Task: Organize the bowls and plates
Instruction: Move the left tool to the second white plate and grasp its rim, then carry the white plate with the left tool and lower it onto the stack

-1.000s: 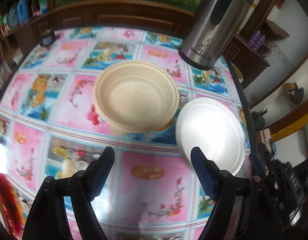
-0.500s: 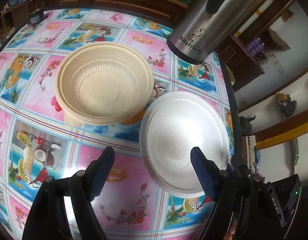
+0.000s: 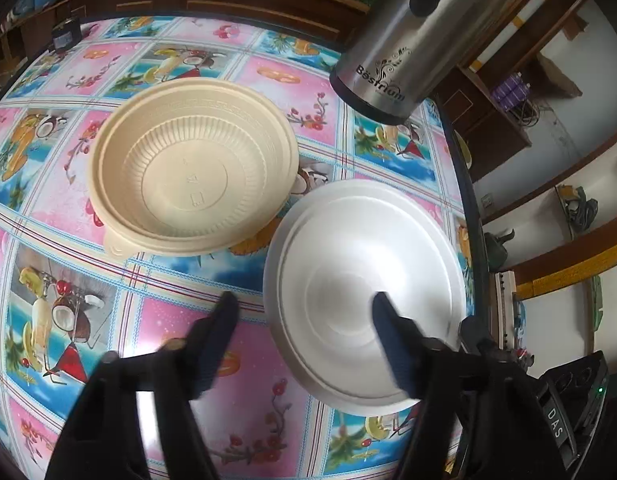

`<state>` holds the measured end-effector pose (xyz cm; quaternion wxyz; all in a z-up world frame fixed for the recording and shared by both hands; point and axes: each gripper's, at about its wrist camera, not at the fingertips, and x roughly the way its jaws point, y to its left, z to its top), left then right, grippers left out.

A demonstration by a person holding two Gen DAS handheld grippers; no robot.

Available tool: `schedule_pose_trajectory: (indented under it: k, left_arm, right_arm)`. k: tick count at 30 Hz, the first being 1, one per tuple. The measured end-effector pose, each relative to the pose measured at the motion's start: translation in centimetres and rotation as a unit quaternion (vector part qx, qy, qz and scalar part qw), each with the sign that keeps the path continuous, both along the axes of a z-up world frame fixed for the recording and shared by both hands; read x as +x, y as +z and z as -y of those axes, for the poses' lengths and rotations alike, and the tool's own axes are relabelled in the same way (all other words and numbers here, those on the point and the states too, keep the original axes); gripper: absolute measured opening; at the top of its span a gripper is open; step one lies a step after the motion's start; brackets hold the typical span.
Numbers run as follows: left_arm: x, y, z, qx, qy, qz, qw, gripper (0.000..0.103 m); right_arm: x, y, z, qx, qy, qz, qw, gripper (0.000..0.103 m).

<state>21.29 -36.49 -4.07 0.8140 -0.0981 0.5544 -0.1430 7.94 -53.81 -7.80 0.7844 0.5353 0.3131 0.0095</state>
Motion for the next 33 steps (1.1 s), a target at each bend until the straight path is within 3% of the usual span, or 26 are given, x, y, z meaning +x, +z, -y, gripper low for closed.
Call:
schedule_pose_trajectory:
  k: [1, 3, 8, 11, 12, 16, 28, 33]
  left_arm:
    - [0.0, -0.2, 0.1, 0.001, -0.002, -0.001, 1.0, 0.043]
    - [0.0, -0.3, 0.1, 0.006, -0.005, -0.002, 1.0, 0.035]
    - [0.0, -0.4, -0.2, 0.003, 0.003, 0.005, 1.0, 0.027]
    - [0.0, -0.3, 0.0, 0.008, -0.002, 0.009, 0.9999, 0.024]
    - [0.0, -0.4, 0.0, 0.009, -0.002, 0.008, 0.9999, 0.018]
    - [0.0, -0.6, 0.2, 0.014, -0.007, 0.006, 0.9999, 0.01]
    - [-1.0, -0.5, -0.8, 0.004, -0.017, 0.004, 0.9998, 0.01]
    - [-2.2, 0.3, -2.4, -0.004, -0.016, 0.013, 0.9998, 0.009]
  right_arm:
    - [0.0, 0.0, 0.0, -0.005, -0.003, -0.002, 1.0, 0.037]
    - [0.0, 0.1, 0.0, -0.014, -0.008, -0.005, 1.0, 0.037]
    - [0.2, 0.0, -0.2, -0.036, -0.011, -0.012, 0.999, 0.036]
    - [0.6, 0.2, -0.7, -0.064, -0.007, -0.02, 0.998, 0.023]
    - [0.7, 0.1, -0.8, -0.068, -0.006, -0.023, 0.997, 0.022]
    - [0.8, 0.0, -1.0, -0.082, -0.004, -0.033, 0.996, 0.011]
    - [0.0, 0.6, -1.3, -0.09, -0.003, -0.026, 0.996, 0.008]
    - [-0.9, 1.8, -3.1, -0.12, 0.008, -0.014, 0.993, 0.008]
